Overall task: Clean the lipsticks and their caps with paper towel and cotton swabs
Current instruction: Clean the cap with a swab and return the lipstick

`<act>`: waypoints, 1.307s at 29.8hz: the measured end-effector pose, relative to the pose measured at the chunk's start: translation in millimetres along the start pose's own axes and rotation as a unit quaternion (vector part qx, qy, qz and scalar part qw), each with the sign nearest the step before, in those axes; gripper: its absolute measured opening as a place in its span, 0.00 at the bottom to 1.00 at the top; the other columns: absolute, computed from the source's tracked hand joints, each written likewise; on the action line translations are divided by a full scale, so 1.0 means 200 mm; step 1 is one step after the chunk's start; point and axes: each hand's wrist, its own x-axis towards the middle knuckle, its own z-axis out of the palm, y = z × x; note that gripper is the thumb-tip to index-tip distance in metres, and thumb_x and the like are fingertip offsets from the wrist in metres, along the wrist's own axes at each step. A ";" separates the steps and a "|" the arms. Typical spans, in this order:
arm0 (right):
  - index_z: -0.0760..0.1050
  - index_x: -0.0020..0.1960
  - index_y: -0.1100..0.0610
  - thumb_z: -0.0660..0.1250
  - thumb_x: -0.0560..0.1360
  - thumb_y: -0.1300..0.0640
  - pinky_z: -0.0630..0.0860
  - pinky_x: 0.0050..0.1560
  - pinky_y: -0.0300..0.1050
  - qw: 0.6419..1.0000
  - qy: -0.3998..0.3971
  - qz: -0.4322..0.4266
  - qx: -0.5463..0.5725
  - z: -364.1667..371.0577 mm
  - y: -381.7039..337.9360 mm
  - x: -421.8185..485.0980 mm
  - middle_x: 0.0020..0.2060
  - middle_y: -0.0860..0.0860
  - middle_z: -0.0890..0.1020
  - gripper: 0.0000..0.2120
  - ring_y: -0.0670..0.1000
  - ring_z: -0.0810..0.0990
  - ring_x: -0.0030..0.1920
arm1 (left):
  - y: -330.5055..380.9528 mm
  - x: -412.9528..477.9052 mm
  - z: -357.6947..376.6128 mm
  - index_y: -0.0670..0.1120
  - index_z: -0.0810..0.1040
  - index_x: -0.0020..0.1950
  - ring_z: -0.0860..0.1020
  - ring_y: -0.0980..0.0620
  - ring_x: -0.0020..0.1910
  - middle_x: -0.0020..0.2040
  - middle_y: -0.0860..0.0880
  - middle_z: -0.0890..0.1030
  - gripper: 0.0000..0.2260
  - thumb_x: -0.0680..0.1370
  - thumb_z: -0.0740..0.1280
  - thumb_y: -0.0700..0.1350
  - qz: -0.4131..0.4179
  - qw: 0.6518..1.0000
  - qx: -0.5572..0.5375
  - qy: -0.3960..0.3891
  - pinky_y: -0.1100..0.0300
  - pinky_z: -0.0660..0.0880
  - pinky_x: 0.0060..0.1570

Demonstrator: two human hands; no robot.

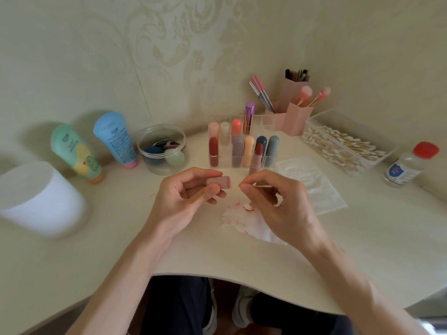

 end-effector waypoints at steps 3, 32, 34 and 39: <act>0.85 0.49 0.53 0.74 0.79 0.59 0.70 0.43 0.34 0.999 0.010 -0.005 -0.044 -0.07 0.04 0.03 0.42 0.43 0.83 0.02 0.50 0.80 0.43 | 0.00 0.00 0.01 0.41 0.83 0.58 0.87 0.46 0.50 0.51 0.45 0.88 0.12 0.75 0.75 0.37 -0.011 1.000 0.021 -0.003 0.61 0.81 0.45; 0.84 0.58 0.46 0.77 0.73 0.39 0.70 0.50 0.40 0.968 0.047 0.135 -0.207 -0.11 0.13 0.14 0.49 0.43 0.82 0.17 0.46 0.75 0.53 | -0.01 0.12 0.16 0.47 0.78 0.60 0.75 0.54 0.42 0.42 0.46 0.73 0.11 0.80 0.71 0.36 0.007 0.997 0.067 -0.045 0.67 0.74 0.46; 0.83 0.58 0.46 0.76 0.74 0.38 0.70 0.50 0.44 0.960 0.023 0.156 -0.231 -0.07 0.12 0.17 0.50 0.44 0.81 0.18 0.48 0.75 0.53 | -0.01 0.12 0.15 0.49 0.79 0.61 0.74 0.53 0.41 0.41 0.44 0.73 0.11 0.80 0.71 0.38 0.018 0.996 0.073 -0.041 0.65 0.75 0.46; 0.82 0.47 0.49 0.74 0.76 0.43 0.68 0.41 0.46 0.959 0.025 0.163 -0.229 -0.02 0.12 0.20 0.43 0.46 0.81 0.10 0.51 0.77 0.44 | -0.02 0.12 0.14 0.49 0.82 0.62 0.70 0.50 0.40 0.38 0.49 0.69 0.12 0.80 0.71 0.38 0.026 0.998 0.058 -0.025 0.65 0.71 0.43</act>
